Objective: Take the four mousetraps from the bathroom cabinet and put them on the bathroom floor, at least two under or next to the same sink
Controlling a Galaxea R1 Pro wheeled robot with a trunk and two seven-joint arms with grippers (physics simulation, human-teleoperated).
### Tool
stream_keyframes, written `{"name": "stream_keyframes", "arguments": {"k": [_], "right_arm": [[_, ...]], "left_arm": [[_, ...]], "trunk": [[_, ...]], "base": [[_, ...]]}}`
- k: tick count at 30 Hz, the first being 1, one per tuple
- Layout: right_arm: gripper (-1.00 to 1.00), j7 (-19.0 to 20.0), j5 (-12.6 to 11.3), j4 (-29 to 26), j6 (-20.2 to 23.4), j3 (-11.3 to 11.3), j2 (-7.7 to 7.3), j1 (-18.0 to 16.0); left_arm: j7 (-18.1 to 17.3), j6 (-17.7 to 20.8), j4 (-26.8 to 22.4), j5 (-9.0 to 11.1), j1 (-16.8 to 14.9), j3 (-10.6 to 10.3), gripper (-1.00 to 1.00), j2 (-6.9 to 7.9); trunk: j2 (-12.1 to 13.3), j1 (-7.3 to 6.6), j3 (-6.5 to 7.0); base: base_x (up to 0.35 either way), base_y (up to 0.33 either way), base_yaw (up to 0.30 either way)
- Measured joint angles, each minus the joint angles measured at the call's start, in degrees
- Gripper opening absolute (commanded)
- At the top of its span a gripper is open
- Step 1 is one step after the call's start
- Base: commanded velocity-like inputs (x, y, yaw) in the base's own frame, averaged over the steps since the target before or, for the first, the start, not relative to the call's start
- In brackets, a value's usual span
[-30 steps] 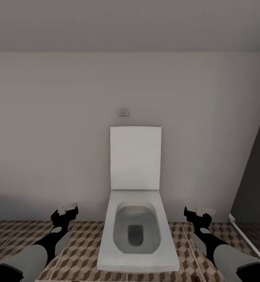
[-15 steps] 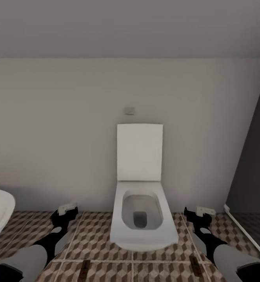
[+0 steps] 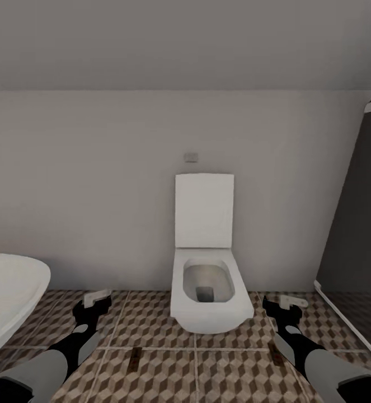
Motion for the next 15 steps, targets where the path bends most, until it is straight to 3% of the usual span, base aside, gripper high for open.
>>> {"name": "stream_keyframes", "arguments": {"k": [15], "right_arm": [[1.0,0.0,0.0,0.0,0.0,0.0,-0.03,0.0]], "left_arm": [[0.1,0.0,0.0,0.0,0.0,0.1,1.0,-0.1]], "trunk": [[0.0,-0.01,0.0]], "base": [[-0.293,0.106,0.0]]}}
